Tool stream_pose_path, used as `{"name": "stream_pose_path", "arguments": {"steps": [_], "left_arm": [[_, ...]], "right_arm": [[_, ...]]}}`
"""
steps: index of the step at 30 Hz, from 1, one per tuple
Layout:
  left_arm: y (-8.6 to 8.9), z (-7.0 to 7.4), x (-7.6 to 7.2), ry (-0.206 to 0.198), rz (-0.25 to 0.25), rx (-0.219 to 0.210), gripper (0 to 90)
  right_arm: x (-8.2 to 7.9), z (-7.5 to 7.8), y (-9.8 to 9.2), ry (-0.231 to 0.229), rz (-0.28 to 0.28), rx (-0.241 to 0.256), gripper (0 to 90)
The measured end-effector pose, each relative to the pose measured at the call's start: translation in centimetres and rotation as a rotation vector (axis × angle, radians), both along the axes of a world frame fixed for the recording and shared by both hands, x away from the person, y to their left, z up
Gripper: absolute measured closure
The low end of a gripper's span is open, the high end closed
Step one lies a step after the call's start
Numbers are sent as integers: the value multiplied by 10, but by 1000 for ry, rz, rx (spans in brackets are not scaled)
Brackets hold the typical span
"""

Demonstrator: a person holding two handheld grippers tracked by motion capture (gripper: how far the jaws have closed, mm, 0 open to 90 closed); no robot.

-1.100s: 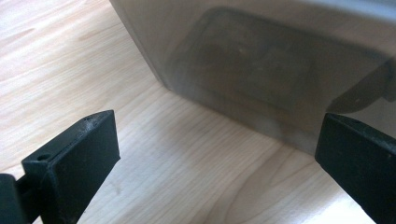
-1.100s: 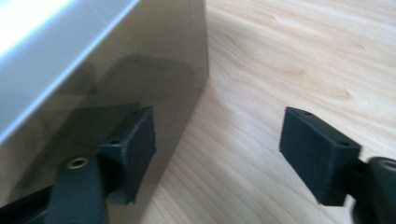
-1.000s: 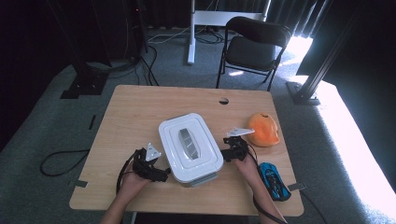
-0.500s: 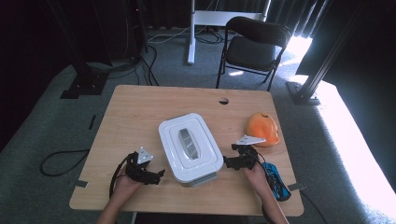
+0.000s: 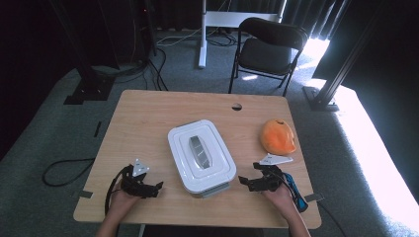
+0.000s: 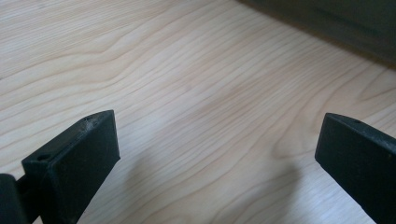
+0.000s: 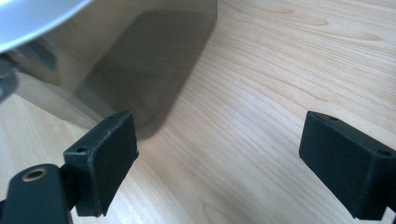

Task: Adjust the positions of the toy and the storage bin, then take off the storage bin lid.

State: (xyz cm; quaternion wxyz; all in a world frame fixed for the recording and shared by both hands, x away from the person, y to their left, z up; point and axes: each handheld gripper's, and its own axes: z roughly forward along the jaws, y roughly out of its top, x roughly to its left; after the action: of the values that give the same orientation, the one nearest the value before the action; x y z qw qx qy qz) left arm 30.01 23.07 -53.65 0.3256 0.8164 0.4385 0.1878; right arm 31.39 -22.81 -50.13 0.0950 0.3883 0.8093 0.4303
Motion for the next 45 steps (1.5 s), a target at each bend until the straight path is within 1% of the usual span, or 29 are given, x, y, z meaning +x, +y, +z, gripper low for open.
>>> {"name": "stream_pose_path", "arguments": {"steps": [1,2,4,6,7,8,9,11,12,13,14,15,16,17,18,19,20,21,22,24,27,29,35,37,38,39,41,45], "left_arm": [[3,0,0,1,5,-3,2],[6,-1,-1,-3,13,-1,2],[13,-2,-3,0,30,-4,1],[19,-2,-5,-3,36,-5,1],[19,-2,-5,-3,36,-5,1],[24,-3,-6,0,47,1,1],[27,-4,-7,1,55,-5,1],[33,-5,-9,6,68,-1,2],[35,-6,-9,7,72,-1,2],[39,-6,-11,8,87,-3,2],[39,-6,-11,8,87,-3,1],[44,-6,-12,7,97,-9,2],[46,-6,-13,7,102,-5,2],[46,-6,-13,7,102,-5,2],[48,-6,-14,5,105,-5,2],[51,-7,-15,6,115,-4,2],[51,-7,-15,6,115,-4,2],[54,-8,-17,7,121,-2,1],[55,-8,-17,6,124,2,2],[56,-8,-17,7,127,-2,2],[58,-10,-17,7,139,-8,2],[58,-10,-16,13,131,-3,2],[58,-10,-16,21,135,-4,2],[58,-10,-15,21,137,-3,2],[58,-10,-15,21,137,-3,2],[59,-10,-15,21,141,-1,2],[59,-10,-15,21,143,2,2],[59,-10,-14,20,150,3,2]], "right_arm": [[-3,2,-2,1,-11,8,109],[-3,2,-2,1,-11,8,109],[-7,7,-4,-4,-32,5,109],[-7,8,-4,-6,-32,5,109],[-7,8,-4,-6,-32,5,109],[-8,11,-4,-4,-26,18,109],[-10,19,-5,-12,-23,47,109],[-11,27,-5,-23,-24,59,109],[-11,27,-5,-23,-24,59,109],[-12,34,-3,-32,-25,69,109],[-12,37,-3,-39,-26,71,110],[-11,42,-2,-39,-27,83,109],[-11,46,-1,-45,-35,91,110],[-11,46,-1,-45,-35,91,110],[-10,50,0,-53,-34,96,110],[-10,57,3,-63,-38,106,110],[-10,57,3,-63,-38,106,110],[-8,64,8,-66,-33,106,110],[-8,67,11,-68,-33,109,110],[-7,69,13,-72,-29,108,110],[-4,81,30,-85,-5,108,110],[-2,86,37,-86,11,122,110],[2,99,58,-100,29,119,110],[3,102,64,-109,33,115,110],[3,102,64,-109,33,115,110],[5,105,70,-109,39,112,110],[6,108,76,-109,43,109,110],[9,110,87,-109,47,94,110]]}}
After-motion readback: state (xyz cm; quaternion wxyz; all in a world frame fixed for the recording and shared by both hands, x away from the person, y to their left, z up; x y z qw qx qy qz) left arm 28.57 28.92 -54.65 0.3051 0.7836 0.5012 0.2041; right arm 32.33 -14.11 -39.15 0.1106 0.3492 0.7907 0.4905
